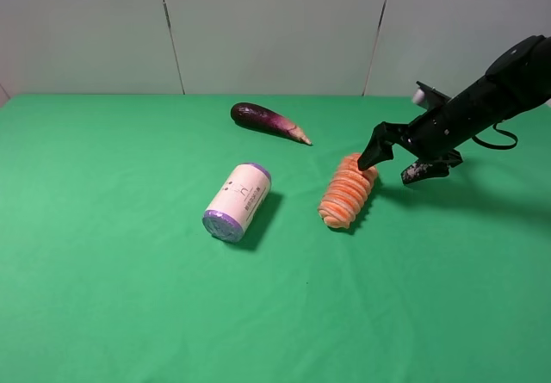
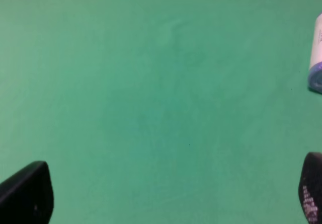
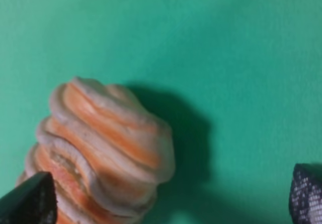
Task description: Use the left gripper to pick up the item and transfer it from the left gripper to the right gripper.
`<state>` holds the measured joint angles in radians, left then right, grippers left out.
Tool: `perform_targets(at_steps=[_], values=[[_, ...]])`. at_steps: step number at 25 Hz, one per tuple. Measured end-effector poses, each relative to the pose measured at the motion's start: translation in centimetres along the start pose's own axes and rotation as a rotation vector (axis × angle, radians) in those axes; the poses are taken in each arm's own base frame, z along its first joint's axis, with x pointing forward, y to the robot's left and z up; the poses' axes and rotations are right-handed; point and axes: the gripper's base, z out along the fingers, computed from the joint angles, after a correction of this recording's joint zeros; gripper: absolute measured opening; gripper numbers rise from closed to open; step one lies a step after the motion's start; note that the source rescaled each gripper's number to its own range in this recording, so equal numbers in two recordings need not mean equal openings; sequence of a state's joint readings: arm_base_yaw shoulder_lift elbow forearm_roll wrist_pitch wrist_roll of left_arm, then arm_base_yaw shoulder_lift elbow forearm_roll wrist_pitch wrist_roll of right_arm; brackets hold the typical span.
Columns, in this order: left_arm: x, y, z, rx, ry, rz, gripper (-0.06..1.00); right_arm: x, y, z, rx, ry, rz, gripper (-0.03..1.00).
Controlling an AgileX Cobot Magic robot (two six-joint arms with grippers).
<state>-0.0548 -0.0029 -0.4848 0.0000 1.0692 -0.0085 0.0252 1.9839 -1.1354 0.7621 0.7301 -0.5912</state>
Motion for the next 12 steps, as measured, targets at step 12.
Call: perform_targets(at_steps=[12], values=[[0.0, 0.0, 0.0, 0.0, 0.0, 0.0, 0.97, -0.6, 1.8, -2.4, -0.056, 0.042, -0.075, 1.0]])
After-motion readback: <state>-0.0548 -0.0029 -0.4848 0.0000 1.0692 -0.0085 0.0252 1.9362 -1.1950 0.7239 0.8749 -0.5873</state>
